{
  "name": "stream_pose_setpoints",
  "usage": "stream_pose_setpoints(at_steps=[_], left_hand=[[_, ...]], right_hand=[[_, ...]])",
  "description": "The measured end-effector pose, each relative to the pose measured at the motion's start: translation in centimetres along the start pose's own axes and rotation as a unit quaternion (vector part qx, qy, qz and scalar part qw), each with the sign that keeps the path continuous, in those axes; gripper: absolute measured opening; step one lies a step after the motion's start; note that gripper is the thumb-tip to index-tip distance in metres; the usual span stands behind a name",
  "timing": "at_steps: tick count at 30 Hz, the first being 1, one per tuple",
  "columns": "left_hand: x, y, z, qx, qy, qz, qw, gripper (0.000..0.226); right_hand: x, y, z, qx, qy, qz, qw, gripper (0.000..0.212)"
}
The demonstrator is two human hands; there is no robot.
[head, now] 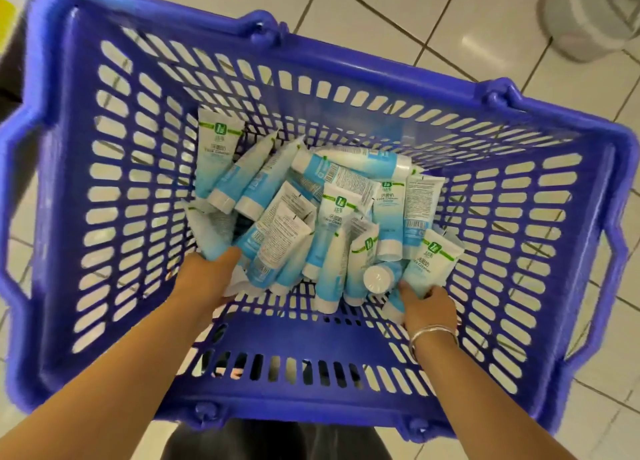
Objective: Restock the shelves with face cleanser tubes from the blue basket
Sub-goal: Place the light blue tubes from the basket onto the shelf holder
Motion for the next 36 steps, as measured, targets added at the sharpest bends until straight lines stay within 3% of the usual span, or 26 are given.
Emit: stream_pose_setpoints(at_steps=[2,5,11,15,23,26,28,31,33,36], left_hand=[[0.6,1.2,0.1,-0.038,0.079,0.058,0.994,0.02],[0.6,2.7,0.0,-0.061,0.141,0.078,0.985,0.006],[-0.9,5.4,0.2,-0.027,0.16,0.117,0.98,0.017],[-1.8,8.5,0.0,0.033,0.151,0.132,0.979,0.009],[-7.1,18.9,-4.6,0.082,0.14,0.198,0.967,0.006],[-10.6,23.8,-8.1,0.139,0.114,0.218,0.959,0.03],[-13.2,27.1,-9.1,0.146,0.125,0.204,0.96,0.042],[-16.9,32.2,-9.8,0.164,0.142,0.223,0.95,0.04],[-19.0,35.5,-10.6,0.176,0.159,0.236,0.942,0.04],[-22.2,40.1,-12.4,0.202,0.21,0.218,0.932,0.02]], right_hand=[[-0.5,-0.1,-0.2,-0.003,-0.053,0.005,0.999,0.044],[-0.2,0.7,0.2,-0.001,-0.117,0.023,0.993,0.046],[0.9,3.1,1.9,-0.03,-0.136,0.074,0.987,0.035],[-0.1,6.3,3.8,-0.071,-0.137,0.1,0.983,0.032],[-7.6,15.7,10.0,-0.128,-0.209,0.144,0.959,0.027],[-11.1,20.6,13.6,-0.14,-0.23,0.179,0.946,0.046],[-13.2,24.6,14.6,-0.15,-0.256,0.195,0.935,0.04],[-16.0,31.1,15.0,-0.161,-0.289,0.202,0.922,0.019],[-17.9,35.2,16.2,-0.175,-0.303,0.213,0.912,0.017],[-20.7,40.8,19.0,-0.205,-0.322,0.245,0.891,0.02]])
Point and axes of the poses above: each hand's wrist, its own y-axis away from the middle knuckle, its own x-axis out of the palm, z = x × y, the point moved 1 cm from there along -y, towards the middle knuckle, and after that the axes turned 2 degrees about z, right-handed, at the moved point
